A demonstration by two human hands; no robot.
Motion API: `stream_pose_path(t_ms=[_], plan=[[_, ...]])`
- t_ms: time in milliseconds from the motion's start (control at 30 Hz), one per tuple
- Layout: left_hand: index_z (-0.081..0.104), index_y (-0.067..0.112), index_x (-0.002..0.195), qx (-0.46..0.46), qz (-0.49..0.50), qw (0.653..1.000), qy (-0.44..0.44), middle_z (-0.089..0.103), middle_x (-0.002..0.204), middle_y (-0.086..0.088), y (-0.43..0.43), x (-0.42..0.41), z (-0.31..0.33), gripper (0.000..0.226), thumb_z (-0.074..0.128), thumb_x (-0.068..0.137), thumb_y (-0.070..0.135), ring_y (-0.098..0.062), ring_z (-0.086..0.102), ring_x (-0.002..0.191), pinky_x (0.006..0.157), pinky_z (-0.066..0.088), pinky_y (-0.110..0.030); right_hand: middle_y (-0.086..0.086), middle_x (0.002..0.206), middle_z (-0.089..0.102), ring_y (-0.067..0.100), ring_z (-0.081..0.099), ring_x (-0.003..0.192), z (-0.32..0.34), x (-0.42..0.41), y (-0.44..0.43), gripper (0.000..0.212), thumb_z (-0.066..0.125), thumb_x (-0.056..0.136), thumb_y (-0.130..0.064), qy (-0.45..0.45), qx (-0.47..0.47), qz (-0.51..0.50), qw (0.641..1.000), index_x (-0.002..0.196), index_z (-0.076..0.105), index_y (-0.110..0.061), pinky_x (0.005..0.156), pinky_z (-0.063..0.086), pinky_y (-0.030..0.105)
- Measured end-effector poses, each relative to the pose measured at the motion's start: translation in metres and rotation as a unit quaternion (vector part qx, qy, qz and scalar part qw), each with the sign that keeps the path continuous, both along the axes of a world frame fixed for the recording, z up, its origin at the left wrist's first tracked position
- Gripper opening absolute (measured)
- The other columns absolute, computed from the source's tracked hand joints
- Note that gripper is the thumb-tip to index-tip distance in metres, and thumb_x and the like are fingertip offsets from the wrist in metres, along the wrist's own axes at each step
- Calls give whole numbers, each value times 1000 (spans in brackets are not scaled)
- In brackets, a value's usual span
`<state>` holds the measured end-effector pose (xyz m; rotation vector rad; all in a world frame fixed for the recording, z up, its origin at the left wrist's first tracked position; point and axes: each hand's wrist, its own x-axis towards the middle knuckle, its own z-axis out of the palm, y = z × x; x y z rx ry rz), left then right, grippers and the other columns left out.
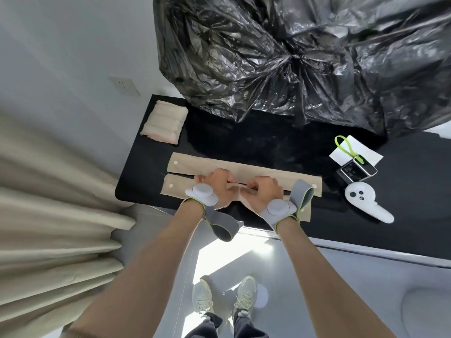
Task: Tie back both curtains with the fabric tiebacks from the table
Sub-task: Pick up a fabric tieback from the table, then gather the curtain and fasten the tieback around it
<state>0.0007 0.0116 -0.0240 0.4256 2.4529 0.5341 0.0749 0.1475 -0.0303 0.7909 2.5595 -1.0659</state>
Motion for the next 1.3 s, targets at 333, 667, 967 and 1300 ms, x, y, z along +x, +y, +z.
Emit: stream_pose_path(t_ms=[333, 667, 967, 1300], plan=[[40, 24, 31, 196, 36, 980, -29, 25, 41, 11, -22, -7, 119, 64, 69, 88, 26, -7, 22, 47, 44, 20, -16, -7, 69, 68, 14, 64, 73, 116, -23, -7, 15, 66, 80, -22, 119, -91, -7, 989, 66, 72, -24, 65, 50, 27], [70, 30, 59, 274, 148, 940, 143, 68, 63, 3, -80, -1, 242, 24, 65, 79, 42, -1, 54, 58, 57, 44, -21, -13, 48, 52, 8, 45, 58, 242, -53, -62, 32, 70, 87, -19, 280, -149, 75, 945, 56, 65, -17, 61, 36, 26], [67, -8, 75, 342, 225, 890, 202, 53, 67, -7, -167, 17, 342, 24, 60, 92, 8, -12, 47, 63, 57, 36, -25, -2, 57, 58, 11, 50, 59, 331, -72, -150, 32, 68, 88, -27, 352, -193, 178, 899, 65, 70, -6, 60, 41, 27], [58, 4, 65, 390, 307, 826, 268, 45, 65, -9, -279, 42, 406, 26, 58, 91, 5, -16, 41, 65, 60, 32, -29, 12, 67, 66, 15, 58, 66, 403, -70, -271, 31, 67, 90, -27, 377, -227, 280, 853, 71, 71, -2, 68, 49, 34]])
